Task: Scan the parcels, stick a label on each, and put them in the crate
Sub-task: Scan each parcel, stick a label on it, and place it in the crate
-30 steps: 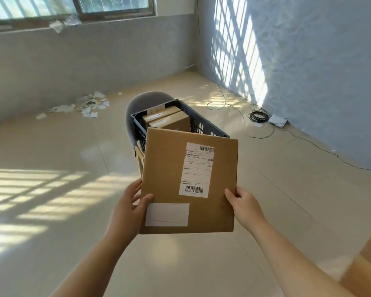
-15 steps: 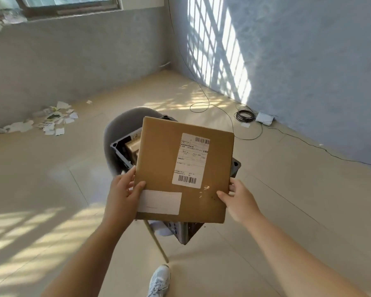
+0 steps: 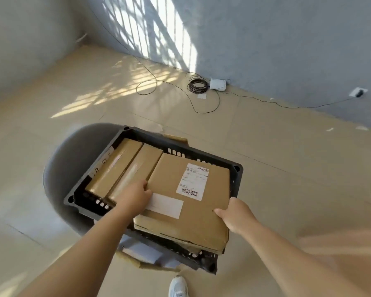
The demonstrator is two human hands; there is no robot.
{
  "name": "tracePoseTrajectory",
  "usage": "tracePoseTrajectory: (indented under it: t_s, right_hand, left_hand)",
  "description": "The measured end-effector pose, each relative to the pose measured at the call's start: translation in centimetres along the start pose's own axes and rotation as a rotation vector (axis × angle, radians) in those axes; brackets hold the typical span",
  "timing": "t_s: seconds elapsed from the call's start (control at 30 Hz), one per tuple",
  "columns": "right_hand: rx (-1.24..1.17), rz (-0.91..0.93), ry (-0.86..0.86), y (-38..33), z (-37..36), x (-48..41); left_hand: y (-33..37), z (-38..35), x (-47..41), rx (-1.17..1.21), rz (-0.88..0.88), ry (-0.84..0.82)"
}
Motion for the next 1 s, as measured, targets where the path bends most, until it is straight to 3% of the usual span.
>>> tracePoseTrajectory:
  t_s: [0.23, 0.5, 0.7, 1.0]
  right_hand:
    - [0.145, -0.042, -0.096, -0.8, -2.5, -3.8]
    - [0.605, 0.038, -0.282, -0.1, -4.9, -5.5]
    - [0.377, 0.062, -0.263, 0.0, -2.8, -4.1]
    - [0.310, 0.112, -0.046, 1.7, 7.0, 1.0]
  left_hand:
    - [0.8, -3.0, -5.8, -0.141, -0.086, -0.126]
    - [-0.4, -7.2, -6.5, -0.320, -0.223, -0.288]
    - [-0.6, -6.7, -4.3, -0.360, -0.231, -0.315]
    - [5.9, -2.7, 1.9, -0.392, -0.376, -0.155]
Point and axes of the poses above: each hand's wrist, its own x-axis away from the middle knuckle, its own z-axis out of the back of the hand, y = z × x, the point moved 3 cm from there along -x, towards the middle knuckle, and after that the axes turned 14 degrees about -x, right-handed, at the moved point
